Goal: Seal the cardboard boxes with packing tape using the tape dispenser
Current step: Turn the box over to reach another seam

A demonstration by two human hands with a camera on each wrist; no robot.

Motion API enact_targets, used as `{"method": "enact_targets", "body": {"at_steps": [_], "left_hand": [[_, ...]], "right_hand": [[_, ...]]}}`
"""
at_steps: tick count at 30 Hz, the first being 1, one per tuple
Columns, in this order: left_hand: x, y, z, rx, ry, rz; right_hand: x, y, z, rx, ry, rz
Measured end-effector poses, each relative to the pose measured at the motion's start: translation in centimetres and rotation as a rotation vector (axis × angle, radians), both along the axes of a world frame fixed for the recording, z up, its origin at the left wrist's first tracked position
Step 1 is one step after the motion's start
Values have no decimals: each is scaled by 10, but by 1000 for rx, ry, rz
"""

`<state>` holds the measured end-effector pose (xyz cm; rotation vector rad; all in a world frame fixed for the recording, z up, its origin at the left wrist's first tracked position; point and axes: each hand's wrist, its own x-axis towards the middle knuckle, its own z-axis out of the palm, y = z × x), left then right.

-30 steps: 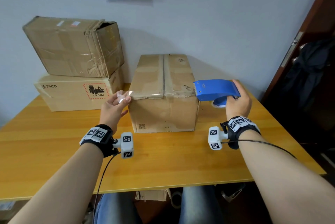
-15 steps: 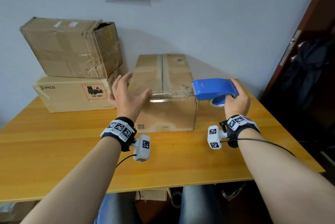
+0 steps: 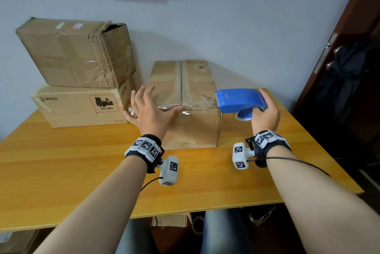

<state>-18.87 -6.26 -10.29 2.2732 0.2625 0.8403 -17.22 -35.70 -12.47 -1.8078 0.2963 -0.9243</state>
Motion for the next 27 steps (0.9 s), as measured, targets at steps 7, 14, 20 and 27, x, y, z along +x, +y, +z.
{"method": "enact_targets", "body": {"at_steps": [7,14,20,27], "left_hand": [[-1,19,-1,-155,88,43],[-8,38,-11,-302,126,57],[-8,18,-1,-5,-96,-64],[9,-29,18,153,-180,-345]], "right_hand": [[-3,1,1,-1,27,-2],[-3,0,2,-11,37,-18],[-1,-3,2,-30,35,-7],[4,-10,2,-71,-11,13]]}}
